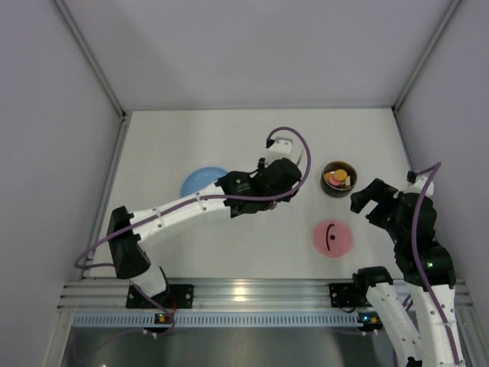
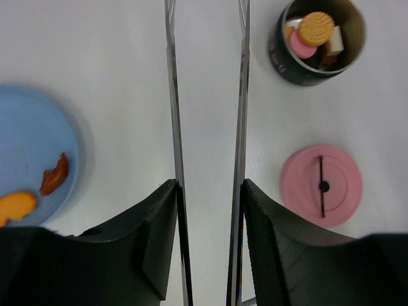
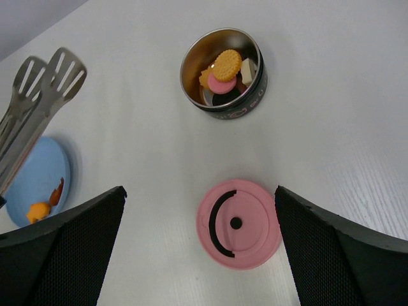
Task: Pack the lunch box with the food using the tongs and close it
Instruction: Place the fake food in the packing box, then pick up the fake food from the plate.
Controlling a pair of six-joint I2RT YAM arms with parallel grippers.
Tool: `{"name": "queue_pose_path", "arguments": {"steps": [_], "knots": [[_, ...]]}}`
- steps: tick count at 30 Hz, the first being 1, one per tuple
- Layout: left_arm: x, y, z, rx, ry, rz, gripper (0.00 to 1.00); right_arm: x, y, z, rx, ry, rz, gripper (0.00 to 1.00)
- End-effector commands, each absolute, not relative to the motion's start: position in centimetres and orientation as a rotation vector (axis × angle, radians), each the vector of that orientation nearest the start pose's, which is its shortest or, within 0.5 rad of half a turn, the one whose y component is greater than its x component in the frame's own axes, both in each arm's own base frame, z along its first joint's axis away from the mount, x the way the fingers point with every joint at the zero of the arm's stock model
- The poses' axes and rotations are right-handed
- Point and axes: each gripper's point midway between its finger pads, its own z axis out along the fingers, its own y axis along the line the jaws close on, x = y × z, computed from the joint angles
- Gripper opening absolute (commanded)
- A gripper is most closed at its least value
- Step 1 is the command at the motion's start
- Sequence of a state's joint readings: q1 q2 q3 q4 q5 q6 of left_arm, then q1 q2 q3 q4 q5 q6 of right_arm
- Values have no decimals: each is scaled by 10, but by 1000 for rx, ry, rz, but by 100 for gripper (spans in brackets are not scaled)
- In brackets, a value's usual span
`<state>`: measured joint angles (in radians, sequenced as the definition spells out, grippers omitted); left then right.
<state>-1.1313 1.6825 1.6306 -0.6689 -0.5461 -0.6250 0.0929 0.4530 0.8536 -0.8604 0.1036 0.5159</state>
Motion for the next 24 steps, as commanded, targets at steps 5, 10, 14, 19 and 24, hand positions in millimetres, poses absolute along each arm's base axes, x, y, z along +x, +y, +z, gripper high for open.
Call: {"name": "queue_pose_path", "arguments": {"steps": [5, 10, 14, 19, 24], "knots": [[220, -257, 232, 18, 2223, -212, 48, 203, 22, 241, 478, 1958, 294, 99], [194, -217, 214, -42, 2273, -231, 48, 207, 23, 236, 479, 1965, 296, 99], [181, -191, 193, -76, 2322, -152, 48, 208, 23, 235, 481, 1966, 299, 100], [172, -179, 162, -92, 2368, -106, 48, 207, 23, 233, 482, 1967, 299, 99], [169, -175, 150, -92, 2382, -94, 49, 206, 23, 230, 486, 1971, 295, 100]]}}
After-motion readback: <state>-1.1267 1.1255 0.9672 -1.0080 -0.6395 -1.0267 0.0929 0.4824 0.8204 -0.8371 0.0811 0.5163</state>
